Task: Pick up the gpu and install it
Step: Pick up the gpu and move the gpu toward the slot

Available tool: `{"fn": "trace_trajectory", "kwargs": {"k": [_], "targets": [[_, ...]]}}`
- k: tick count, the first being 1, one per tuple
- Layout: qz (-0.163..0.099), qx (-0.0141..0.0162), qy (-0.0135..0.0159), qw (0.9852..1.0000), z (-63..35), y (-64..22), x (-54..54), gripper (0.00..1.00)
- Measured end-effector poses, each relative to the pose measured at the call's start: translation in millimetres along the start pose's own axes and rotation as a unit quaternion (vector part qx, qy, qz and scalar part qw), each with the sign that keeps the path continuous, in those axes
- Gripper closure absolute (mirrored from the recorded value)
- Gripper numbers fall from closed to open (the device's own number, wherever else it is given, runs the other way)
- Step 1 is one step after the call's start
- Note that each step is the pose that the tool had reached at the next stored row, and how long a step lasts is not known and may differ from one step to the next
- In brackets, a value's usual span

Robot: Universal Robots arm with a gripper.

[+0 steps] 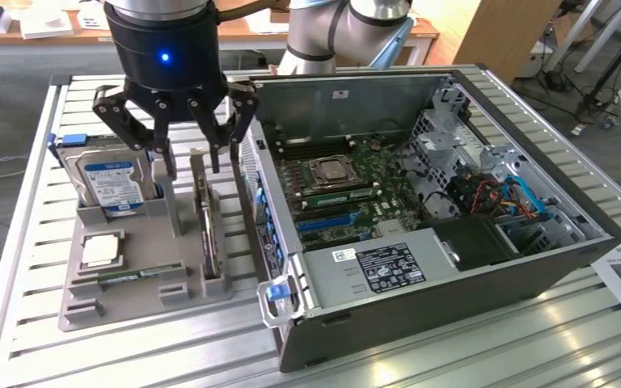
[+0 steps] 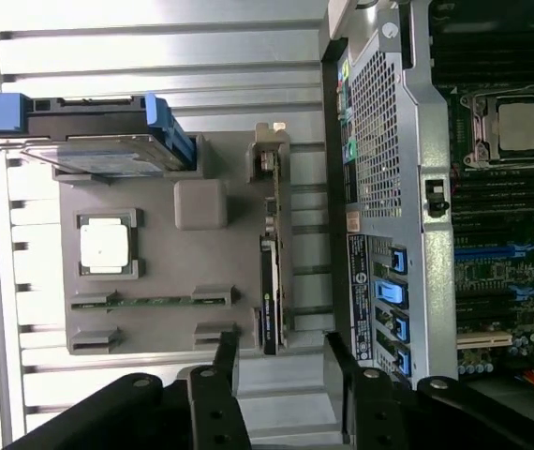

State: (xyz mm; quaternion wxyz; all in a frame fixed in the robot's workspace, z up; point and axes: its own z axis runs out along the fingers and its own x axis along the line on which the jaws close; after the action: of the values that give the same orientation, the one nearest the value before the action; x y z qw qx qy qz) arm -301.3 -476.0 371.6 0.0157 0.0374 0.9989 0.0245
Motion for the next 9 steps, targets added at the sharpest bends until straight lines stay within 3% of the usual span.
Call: {"fn": "trace_trajectory", "kwargs": {"k": [1,9], "targets": [[0.0,0.0,0.0,1.0,1.2,-0.1,0.1,0.47],[0.0,-0.0006,0.0002,1.0,15.2,-2.6,1.3,0.47]]}}
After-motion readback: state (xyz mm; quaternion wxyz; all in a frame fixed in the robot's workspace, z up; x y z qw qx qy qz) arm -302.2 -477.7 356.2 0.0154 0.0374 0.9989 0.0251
